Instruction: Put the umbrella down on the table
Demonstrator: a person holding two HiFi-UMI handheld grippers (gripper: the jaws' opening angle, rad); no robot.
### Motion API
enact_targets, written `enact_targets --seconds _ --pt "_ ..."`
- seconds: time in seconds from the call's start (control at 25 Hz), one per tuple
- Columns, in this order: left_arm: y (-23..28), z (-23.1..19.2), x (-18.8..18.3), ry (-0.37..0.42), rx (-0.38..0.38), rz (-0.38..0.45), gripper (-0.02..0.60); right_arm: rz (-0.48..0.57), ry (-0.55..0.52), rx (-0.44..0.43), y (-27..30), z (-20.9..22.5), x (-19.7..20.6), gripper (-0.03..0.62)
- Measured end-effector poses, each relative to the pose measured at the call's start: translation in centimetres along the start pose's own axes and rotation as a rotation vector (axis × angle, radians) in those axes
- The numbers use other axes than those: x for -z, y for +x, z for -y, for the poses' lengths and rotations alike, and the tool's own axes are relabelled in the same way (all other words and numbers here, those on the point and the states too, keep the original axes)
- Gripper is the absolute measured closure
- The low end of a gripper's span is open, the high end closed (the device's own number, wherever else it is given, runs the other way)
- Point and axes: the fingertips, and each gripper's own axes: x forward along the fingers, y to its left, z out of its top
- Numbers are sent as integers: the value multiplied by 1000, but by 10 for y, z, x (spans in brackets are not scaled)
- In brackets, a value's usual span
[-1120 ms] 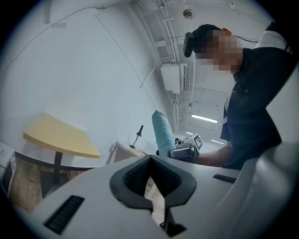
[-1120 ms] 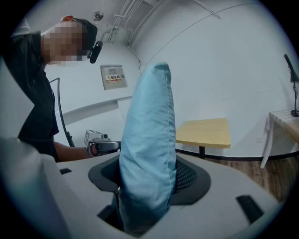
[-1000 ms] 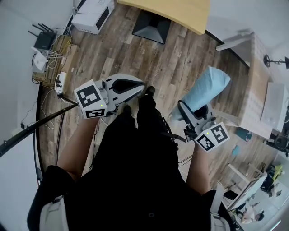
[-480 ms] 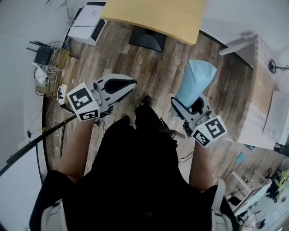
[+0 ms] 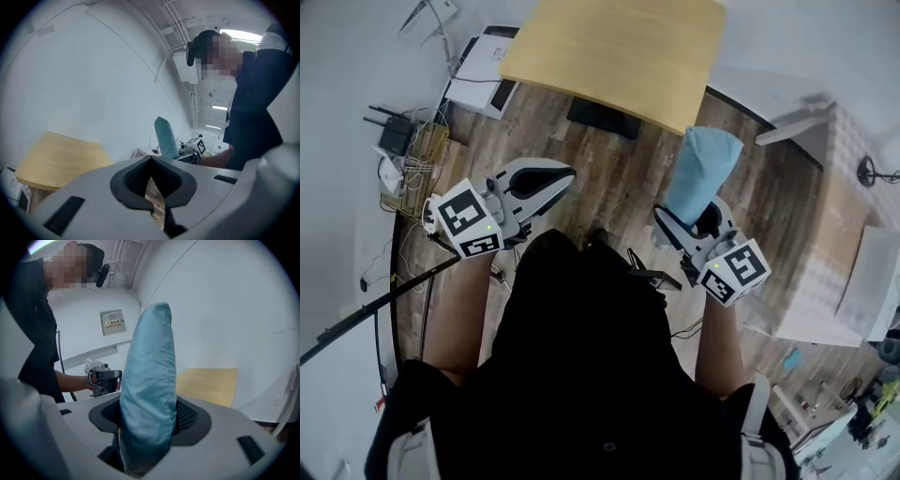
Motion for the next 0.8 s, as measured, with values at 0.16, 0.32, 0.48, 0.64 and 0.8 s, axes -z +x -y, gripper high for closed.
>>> enact_targets --seconds 0.16,0.32,0.48,0.64,0.8 --pt "1 -20 -8 2 -23 -3 577 3 -3 -16 20 18 -10 316" --pt "-1 -43 -15 -5 -35 2 577 14 -6 -22 43 33 -23 316" --pt "0 -78 -24 -13 -37 23 577 11 -9 -10 69 53 -38 316" --pt "11 -116 -38 -19 -10 42 577 -11 -16 8 95 73 -58 316" --pt "19 -156 -56 -34 27 63 577 -28 -14 31 124 92 -83 316"
